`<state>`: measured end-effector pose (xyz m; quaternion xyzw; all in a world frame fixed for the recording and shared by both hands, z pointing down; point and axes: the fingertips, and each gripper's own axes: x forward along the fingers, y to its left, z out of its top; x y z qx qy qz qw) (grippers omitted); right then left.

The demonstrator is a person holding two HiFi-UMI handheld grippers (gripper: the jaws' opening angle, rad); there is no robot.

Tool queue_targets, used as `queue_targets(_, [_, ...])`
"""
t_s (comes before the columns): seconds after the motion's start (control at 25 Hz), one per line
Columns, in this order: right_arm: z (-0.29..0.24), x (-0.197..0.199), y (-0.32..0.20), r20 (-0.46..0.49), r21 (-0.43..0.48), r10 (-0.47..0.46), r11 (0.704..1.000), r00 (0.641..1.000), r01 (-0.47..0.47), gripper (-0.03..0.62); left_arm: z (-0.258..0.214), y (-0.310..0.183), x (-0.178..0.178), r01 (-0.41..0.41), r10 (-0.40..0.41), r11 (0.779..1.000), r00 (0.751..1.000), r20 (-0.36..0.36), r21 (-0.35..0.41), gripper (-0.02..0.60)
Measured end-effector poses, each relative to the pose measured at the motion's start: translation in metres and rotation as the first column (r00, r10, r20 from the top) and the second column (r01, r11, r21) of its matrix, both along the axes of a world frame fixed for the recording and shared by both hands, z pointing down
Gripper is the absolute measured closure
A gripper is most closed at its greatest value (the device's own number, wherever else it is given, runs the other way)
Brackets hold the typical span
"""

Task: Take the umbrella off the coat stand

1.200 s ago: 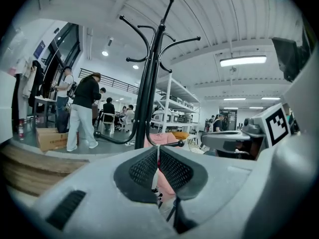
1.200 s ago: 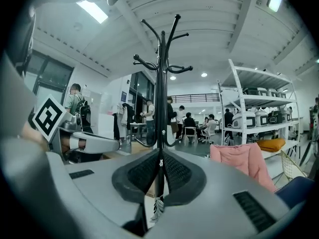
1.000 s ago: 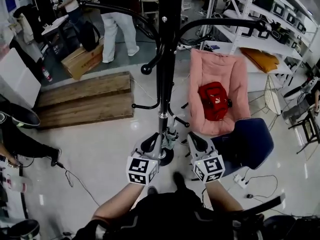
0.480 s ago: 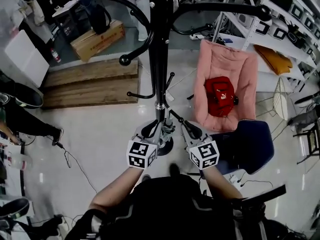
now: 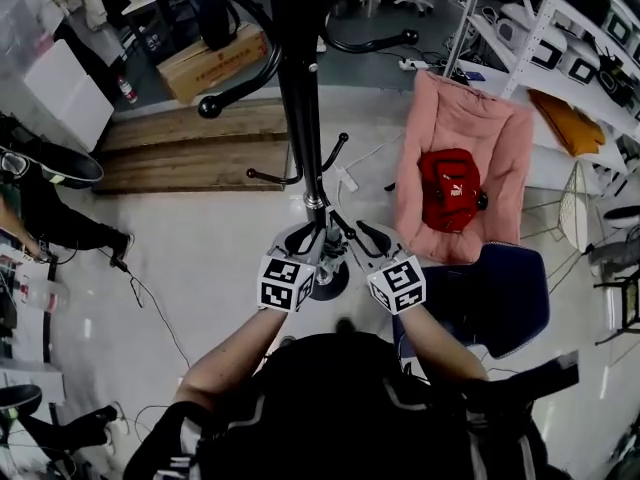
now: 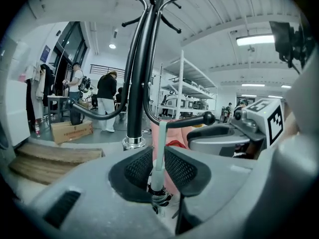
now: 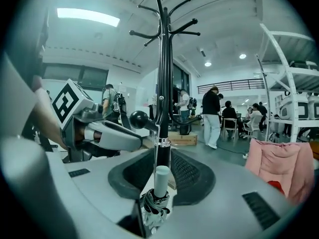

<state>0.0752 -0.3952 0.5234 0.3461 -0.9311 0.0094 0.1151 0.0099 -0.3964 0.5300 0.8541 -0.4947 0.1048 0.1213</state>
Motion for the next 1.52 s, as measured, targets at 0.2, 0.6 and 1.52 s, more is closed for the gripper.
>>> queue_targets(0.2, [0.009,-0.007,-0.012,-0.003,-0.019,-0.075,0.997,0.997,0.075,0.526,0.01,-0.012,0.007,0.028,-0.028,1.0,1.0,0.013,-0.015,0.515])
queue_targets(0.6, [0.014,-0.022,-0.028,0.065,-0.062,-0.222,0.972,0.973,0.226,0.526,0.013,-0.022,0.017,0.03,-0.03,1.0,0.999,0.029,0.009,0.516])
queue_targets(1.52, [0.005,-0.043,-0.023,0.15,-0.086,-0.429,0.892,0.891,0.444,0.528,0.011,-0.016,0.011,-0.095,0.094,0.995,0.993,0.074,0.005,0.566])
